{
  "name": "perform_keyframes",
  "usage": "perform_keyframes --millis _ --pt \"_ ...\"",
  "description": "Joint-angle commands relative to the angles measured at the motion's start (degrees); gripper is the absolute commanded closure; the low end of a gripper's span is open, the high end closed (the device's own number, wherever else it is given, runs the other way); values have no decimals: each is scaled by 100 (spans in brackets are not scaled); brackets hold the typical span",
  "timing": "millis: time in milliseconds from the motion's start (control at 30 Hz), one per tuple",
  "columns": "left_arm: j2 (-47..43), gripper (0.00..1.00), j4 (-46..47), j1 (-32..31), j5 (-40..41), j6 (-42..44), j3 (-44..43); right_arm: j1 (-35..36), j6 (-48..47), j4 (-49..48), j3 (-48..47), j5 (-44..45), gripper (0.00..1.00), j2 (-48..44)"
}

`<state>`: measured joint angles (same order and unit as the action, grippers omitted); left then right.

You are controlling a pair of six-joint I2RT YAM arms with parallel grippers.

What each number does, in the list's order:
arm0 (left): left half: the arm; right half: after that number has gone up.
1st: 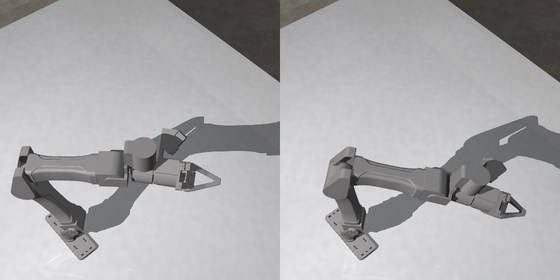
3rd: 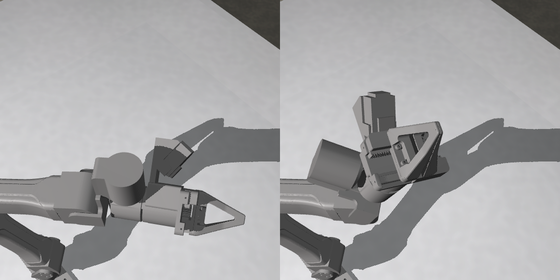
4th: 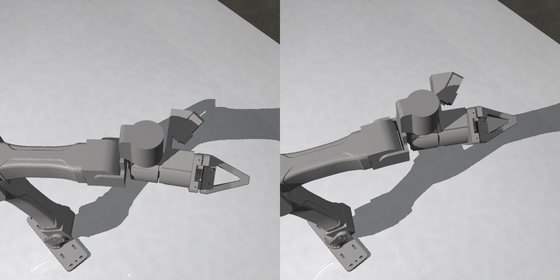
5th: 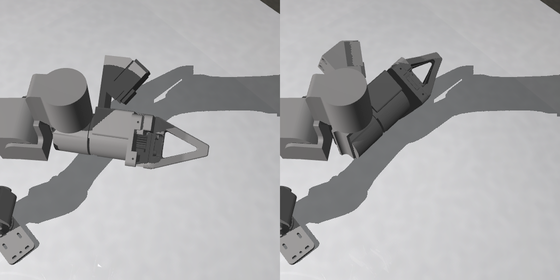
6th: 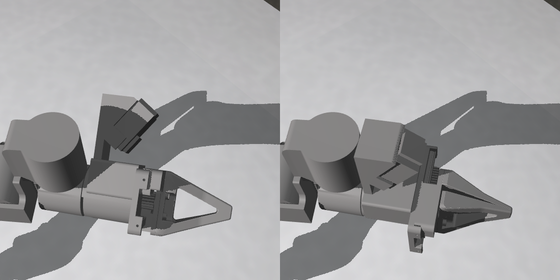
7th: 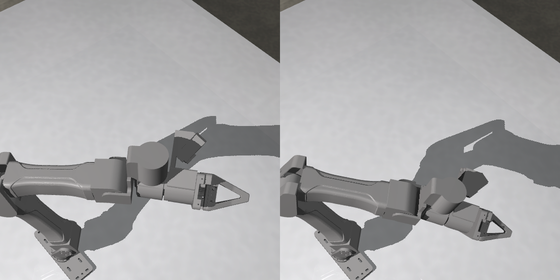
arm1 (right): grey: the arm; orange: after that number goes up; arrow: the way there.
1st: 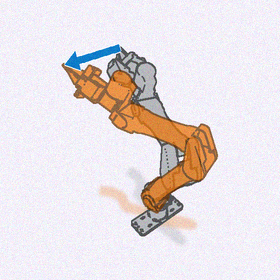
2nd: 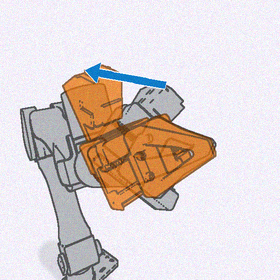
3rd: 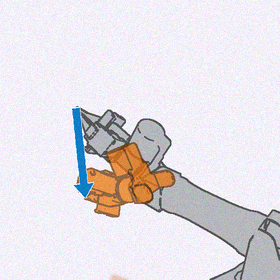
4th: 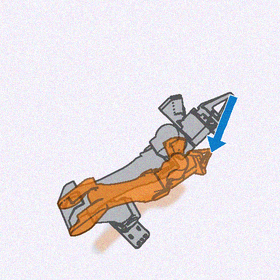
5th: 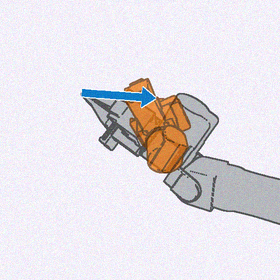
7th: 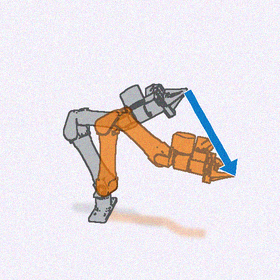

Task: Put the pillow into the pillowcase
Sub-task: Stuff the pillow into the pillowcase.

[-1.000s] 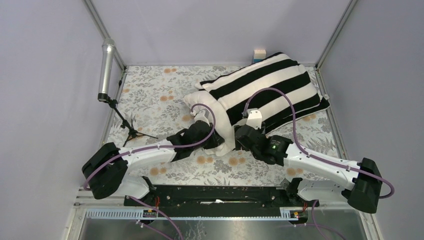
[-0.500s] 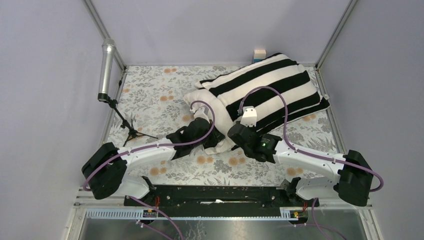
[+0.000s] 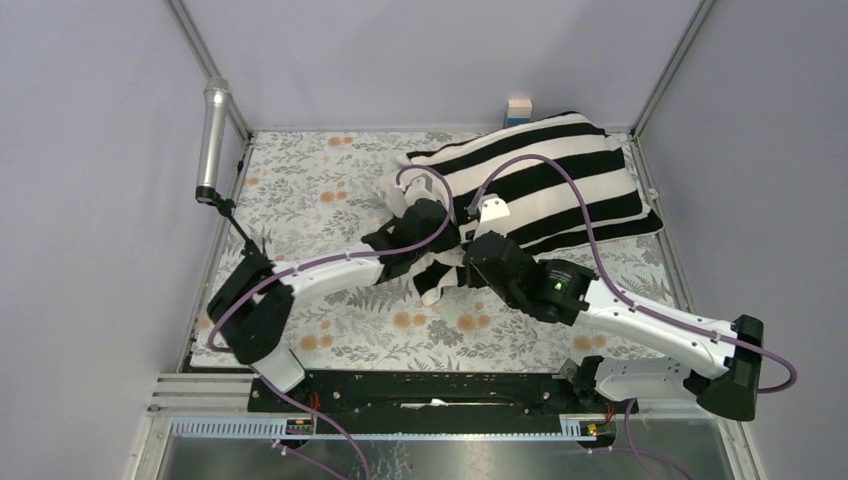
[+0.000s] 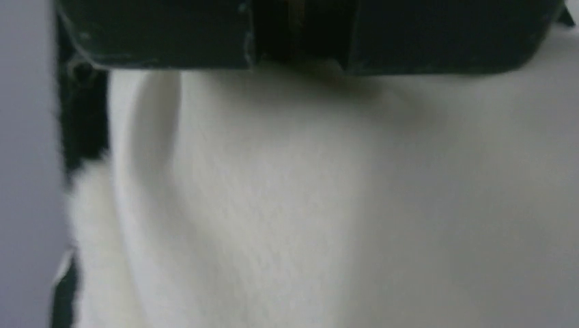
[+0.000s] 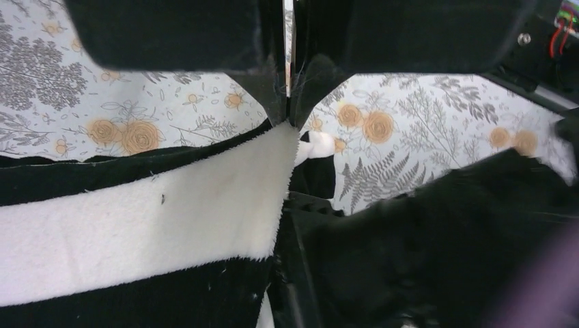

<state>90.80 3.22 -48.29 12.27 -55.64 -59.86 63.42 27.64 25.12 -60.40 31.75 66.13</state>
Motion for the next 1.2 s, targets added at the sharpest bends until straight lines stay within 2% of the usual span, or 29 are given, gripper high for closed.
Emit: perform_keyframes --millis 0,233,433,467,500,633,667,700,767,800,1000,1167 --pt "718 100 1319 -201 473 -512 353 261 -73 -441 -747 -1562 100 -328" --pt "1336 100 2228 -658 304 -1100 1507 198 -7 -474 -1304 -1824 100 -30" --pt "906 100 2596 -692 43 -1167 2133 47 210 -626 -781 -1728 100 156" --pt "784 100 2562 -694 29 -1161 2233 -74 215 -556 -762 -1699 98 134" --pt "653 100 2533 -692 -8 -1160 2328 -176 209 -407 -811 -1536 89 113" --pt "280 98 2445 -694 -59 -1153 2603 -290 -211 222 -1602 -547 32 284" --pt "214 90 2387 -691 -74 -1133 2618 -309 -384 320 -1841 -278 24 452" --pt "133 78 2328 -694 -95 -1104 2631 -386 -572 389 -2153 -131 20 642" --pt "-102 62 2166 -695 -144 -1105 2692 -623 -883 412 -2559 -2 19 1071" --pt "-306 59 2054 -694 -113 -1088 2735 -742 -1052 325 -2699 55 19 1301" --pt "-1823 55 637 -576 251 -785 2637 -1383 -1864 55 -3683 -136 20 2587" --pt "-2713 52 -442 -77 412 -828 2511 -1707 -2063 188 -4547 -465 17 3589"
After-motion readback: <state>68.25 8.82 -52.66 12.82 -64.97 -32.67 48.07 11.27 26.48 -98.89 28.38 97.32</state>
